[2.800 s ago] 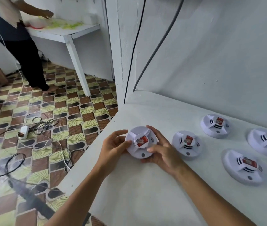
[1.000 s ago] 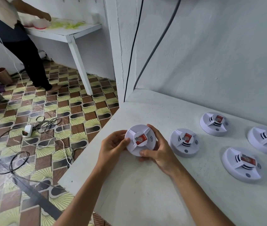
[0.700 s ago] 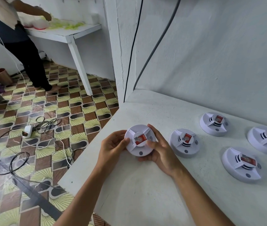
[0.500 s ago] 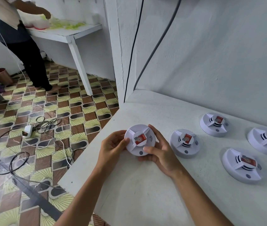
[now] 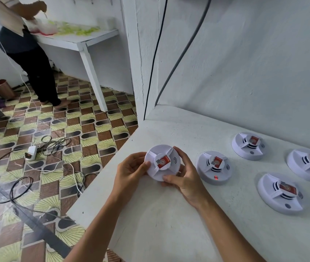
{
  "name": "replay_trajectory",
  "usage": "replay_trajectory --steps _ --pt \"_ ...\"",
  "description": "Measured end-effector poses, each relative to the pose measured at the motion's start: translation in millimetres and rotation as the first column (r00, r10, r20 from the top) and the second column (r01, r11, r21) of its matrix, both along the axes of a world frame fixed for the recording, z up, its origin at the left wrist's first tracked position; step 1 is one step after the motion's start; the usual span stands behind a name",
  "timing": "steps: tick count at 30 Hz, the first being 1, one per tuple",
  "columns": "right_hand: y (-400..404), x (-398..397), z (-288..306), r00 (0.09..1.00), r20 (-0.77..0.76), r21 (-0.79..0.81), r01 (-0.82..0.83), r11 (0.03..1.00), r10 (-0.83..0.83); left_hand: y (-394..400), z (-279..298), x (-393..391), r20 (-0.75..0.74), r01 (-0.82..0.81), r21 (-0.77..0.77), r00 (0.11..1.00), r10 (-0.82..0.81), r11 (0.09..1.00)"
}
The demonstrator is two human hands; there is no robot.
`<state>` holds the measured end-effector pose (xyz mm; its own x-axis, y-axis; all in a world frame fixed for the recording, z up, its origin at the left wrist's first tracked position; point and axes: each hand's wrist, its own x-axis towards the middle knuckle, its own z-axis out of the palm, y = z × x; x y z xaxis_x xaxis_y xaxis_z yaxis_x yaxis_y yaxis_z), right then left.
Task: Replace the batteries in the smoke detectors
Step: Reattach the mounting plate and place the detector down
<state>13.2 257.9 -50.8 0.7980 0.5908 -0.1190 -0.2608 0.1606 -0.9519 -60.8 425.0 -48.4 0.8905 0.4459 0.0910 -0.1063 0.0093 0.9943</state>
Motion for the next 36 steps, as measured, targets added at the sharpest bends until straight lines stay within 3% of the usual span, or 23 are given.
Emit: replay_trajectory --steps 8,36 --pt "4.1 -3.6 0.6 0.997 0.078 -0.026 0.021 0.999 -0.019 -0.6 1.5 -0.4 0.004 0.006 0.003 1.0 -0.006 1.0" --pt "2.0 -0.7 -1.0 0.997 0.076 -0.029 0.01 1.0 -0.007 0.0 -0.7 0.3 0.004 0.0 0.025 1.0 0.0 1.0"
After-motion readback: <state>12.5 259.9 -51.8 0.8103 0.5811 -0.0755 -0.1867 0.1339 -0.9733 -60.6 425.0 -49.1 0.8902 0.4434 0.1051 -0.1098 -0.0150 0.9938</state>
